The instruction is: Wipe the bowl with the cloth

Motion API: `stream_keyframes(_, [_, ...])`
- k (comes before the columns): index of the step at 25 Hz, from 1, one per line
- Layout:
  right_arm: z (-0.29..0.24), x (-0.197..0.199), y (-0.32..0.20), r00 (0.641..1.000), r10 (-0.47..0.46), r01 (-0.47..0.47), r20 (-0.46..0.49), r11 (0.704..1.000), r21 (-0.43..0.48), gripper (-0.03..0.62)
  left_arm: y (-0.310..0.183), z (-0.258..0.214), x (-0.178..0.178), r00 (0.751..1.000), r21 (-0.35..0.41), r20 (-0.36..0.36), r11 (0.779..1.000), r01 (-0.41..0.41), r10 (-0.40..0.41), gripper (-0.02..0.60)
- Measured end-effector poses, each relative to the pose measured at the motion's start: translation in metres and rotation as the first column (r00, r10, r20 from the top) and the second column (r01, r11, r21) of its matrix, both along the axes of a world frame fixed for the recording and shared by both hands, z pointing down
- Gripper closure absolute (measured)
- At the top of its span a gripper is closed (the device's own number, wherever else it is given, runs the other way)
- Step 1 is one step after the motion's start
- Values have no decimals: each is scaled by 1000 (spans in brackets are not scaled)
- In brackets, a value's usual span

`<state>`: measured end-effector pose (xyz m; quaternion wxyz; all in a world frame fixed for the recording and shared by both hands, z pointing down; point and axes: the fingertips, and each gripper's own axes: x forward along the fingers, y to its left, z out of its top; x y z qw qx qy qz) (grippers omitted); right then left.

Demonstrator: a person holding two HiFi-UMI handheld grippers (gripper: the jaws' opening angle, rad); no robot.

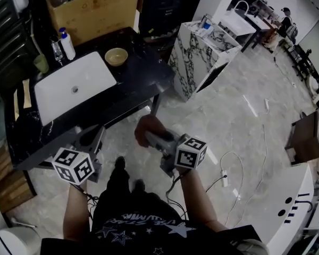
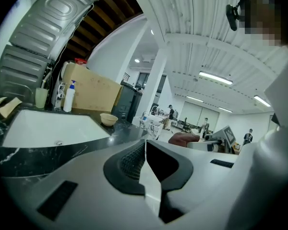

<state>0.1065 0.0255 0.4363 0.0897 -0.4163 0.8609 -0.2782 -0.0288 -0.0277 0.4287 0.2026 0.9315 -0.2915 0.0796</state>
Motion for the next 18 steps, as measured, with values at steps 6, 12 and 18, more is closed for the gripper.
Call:
stream_keyframes(6, [-3,-18,15,1000,-6,6,-6,1000,14,543,21,-6,-20,1000,9,2,1000,16,-16,563])
stream_keyframes(12, [-1,-48,28,999,34,-34,-27,999,6,543,33,-10,-42,999,26,-17,999,-29,29,563])
stream_keyframes(18, [-7,-107,47,995,83,-83,-49,997,2,543,53,-13,-100,997,17,-38,998,-67,68,563])
